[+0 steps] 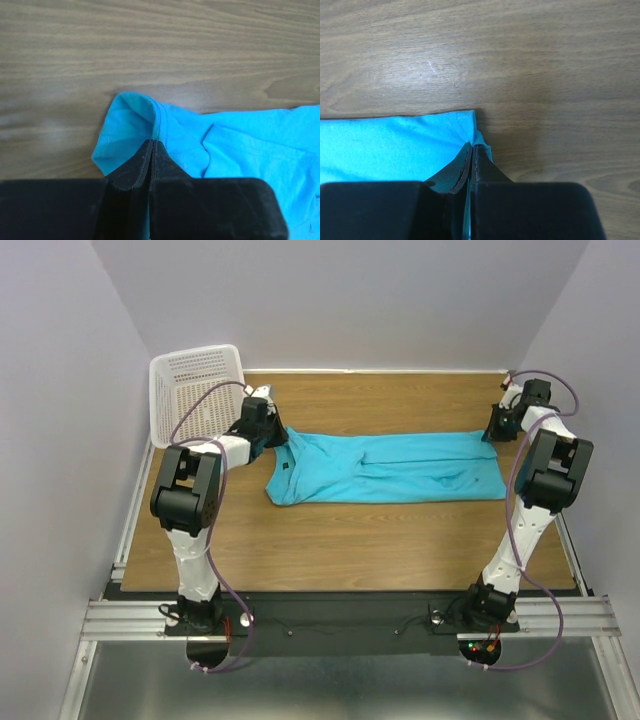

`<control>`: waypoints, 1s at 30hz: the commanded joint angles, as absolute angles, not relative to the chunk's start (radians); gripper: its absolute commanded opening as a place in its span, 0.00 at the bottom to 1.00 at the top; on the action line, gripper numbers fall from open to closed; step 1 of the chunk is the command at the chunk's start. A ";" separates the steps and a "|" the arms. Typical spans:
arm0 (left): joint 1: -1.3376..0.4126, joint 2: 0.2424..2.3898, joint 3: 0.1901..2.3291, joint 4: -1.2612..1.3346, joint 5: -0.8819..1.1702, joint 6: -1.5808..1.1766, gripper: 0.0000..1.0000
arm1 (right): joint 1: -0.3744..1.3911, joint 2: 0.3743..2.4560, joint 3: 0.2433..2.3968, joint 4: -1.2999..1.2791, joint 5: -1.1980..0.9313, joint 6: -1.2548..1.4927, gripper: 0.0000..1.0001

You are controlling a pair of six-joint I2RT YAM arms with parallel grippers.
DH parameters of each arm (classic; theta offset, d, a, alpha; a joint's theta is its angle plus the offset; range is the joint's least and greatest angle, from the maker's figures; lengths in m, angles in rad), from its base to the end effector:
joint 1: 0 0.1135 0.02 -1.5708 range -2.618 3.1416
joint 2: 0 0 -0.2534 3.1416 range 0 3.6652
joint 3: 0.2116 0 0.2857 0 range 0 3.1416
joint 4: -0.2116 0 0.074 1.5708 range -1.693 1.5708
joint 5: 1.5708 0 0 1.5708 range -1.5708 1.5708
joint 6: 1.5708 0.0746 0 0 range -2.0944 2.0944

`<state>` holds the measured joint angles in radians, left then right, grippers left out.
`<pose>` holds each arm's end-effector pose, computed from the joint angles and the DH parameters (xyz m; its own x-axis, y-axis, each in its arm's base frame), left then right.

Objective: Fold and stack the t-shirts
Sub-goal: Fold the tshirt

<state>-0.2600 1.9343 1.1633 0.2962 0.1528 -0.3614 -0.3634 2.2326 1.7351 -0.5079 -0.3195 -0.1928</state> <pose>0.4645 -0.1353 0.1312 -0.5494 -0.2155 -0.8073 0.2038 0.9024 -0.3796 0.5013 -0.1656 0.1105 -0.8091 0.1131 -0.5766 0.0256 0.9872 0.1576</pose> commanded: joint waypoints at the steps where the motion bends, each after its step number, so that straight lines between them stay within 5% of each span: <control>1: -0.255 1.948 1.233 0.264 0.169 -0.341 0.12 | -0.364 2.189 1.704 -0.462 -0.262 -0.186 0.01; 13: -0.255 1.758 1.043 0.256 0.086 -0.377 0.13 | -0.364 2.183 1.709 -0.456 -0.284 -0.176 0.01; 20: -0.255 1.761 1.064 0.242 0.060 -0.380 0.37 | -0.364 2.183 1.707 -0.456 -0.298 -0.175 0.01; 30: -0.256 1.793 1.149 0.212 0.084 -0.362 0.47 | -0.364 2.184 1.715 -0.454 -0.293 -0.175 0.01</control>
